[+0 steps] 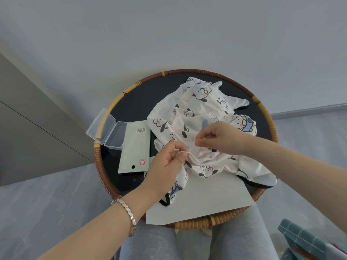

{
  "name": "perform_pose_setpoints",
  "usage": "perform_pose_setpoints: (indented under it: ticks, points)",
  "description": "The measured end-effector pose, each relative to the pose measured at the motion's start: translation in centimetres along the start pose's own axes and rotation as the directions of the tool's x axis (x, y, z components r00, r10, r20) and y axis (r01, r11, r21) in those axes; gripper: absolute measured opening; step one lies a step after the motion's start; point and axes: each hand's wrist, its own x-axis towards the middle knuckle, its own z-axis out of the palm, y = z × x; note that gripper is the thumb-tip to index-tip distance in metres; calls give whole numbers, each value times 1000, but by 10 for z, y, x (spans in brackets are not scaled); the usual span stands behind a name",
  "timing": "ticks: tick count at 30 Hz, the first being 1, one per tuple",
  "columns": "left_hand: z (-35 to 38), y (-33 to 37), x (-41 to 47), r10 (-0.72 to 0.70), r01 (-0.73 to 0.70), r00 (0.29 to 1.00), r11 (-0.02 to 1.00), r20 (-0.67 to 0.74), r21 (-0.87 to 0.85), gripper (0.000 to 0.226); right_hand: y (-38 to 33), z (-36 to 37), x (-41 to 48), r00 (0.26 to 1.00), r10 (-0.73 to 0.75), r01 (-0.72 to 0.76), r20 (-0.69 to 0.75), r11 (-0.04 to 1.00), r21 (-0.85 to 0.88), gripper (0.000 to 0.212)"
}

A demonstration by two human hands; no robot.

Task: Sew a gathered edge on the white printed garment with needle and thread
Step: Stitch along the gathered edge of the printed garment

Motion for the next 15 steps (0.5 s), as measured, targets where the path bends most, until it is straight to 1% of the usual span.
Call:
perform_pose_setpoints:
  ticks: [3, 6, 9, 11, 12, 14, 15]
  points:
    - [1, -1, 1, -11, 11, 1000, 1000, -6, -5, 13, 2, 2, 1, 997, -22, 16, -68, 995, -94, 16]
    - [1, -2, 3, -19, 18, 1000, 1000, -15, -20, 15, 2, 6, 1, 993, -42, 16, -113, 974, -224, 16]
    - [2, -2, 3, -15, 15, 1000, 1000, -9, -19, 16, 8, 3, 3, 972, -25, -55, -232, 943, -329, 14]
    - [1, -2, 4, -19, 19, 1000, 1000, -9, -13, 17, 13, -1, 7, 946, 22, -144, -322, 921, -362, 18]
    - [1, -2, 4, -20, 20, 1000, 1000, -10, -14, 17, 15, -3, 9, 937, 56, -189, -344, 911, -367, 21]
    - [2, -4, 5, -15, 14, 1000, 1000, -12, -26, 18, 17, -3, 11, 938, 104, -224, -332, 911, -346, 23]
    - [3, -4, 5, -2, 1, 1000, 1000, -22, -27, 19, 16, -2, 11, 943, 94, -198, -320, 930, -310, 23]
